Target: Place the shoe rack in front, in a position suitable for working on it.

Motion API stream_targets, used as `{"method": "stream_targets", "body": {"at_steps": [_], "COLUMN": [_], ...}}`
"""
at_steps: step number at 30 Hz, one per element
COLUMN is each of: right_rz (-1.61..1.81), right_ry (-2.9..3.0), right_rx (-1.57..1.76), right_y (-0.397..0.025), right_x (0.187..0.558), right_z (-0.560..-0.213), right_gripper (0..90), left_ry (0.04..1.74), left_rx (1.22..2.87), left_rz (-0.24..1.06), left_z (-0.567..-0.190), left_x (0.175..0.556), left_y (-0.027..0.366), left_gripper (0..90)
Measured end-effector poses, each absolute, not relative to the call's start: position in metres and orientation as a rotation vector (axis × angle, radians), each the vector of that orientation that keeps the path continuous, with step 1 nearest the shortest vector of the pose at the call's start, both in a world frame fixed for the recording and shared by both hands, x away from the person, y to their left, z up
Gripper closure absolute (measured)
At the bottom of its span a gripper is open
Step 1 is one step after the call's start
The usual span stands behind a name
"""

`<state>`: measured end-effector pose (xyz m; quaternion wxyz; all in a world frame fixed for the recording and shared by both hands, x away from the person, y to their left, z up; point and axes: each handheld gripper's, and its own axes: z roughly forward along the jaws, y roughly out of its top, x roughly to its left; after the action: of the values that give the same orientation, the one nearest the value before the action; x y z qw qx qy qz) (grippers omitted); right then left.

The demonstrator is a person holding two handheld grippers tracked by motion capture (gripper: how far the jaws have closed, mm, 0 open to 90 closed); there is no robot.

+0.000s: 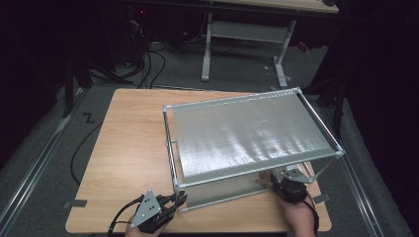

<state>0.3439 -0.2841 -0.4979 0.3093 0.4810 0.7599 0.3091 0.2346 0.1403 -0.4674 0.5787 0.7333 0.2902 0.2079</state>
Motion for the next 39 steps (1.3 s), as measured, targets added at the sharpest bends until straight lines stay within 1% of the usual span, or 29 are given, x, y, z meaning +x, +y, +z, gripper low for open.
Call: {"method": "stream_targets", "body": {"at_steps": [3,9,12,14,17,30,36,39], "right_rz": [0.783,0.665,0.684,0.708,0.705,0.739,0.760,0.808], "right_ry": [1.954,1.889,1.848,1.848,1.859,1.929,2.008,2.079], "right_rx": [1.318,1.366,1.412,1.426,1.431,1.399,1.308,1.249], "right_y": [-0.306,-0.329,-0.344,-0.346,-0.341,-0.317,-0.289,-0.266], "right_x": [0.346,0.346,0.346,0.346,0.348,0.351,0.348,0.344], "right_z": [-0.498,-0.495,-0.496,-0.497,-0.496,-0.497,-0.497,-0.496], "right_gripper": [54.8,54.7,55.0,56.3,59.9,61.0,61.1,61.1], "left_ry": [0.683,0.687,0.689,0.689,0.694,0.708,0.713,0.713], "left_rx": [1.712,1.710,1.709,1.709,1.703,1.685,1.682,1.682], "left_rz": [0.485,0.490,0.492,0.492,0.496,0.481,0.479,0.479], "left_z": [-0.468,-0.468,-0.468,-0.468,-0.468,-0.469,-0.469,-0.469], "left_x": [0.235,0.234,0.234,0.233,0.233,0.232,0.232,0.232], "left_y": [0.140,0.141,0.141,0.141,0.142,0.148,0.147,0.147], "left_gripper": [80.1,80.1,80.1,80.2,80.2,79.7,79.6,79.6]}}
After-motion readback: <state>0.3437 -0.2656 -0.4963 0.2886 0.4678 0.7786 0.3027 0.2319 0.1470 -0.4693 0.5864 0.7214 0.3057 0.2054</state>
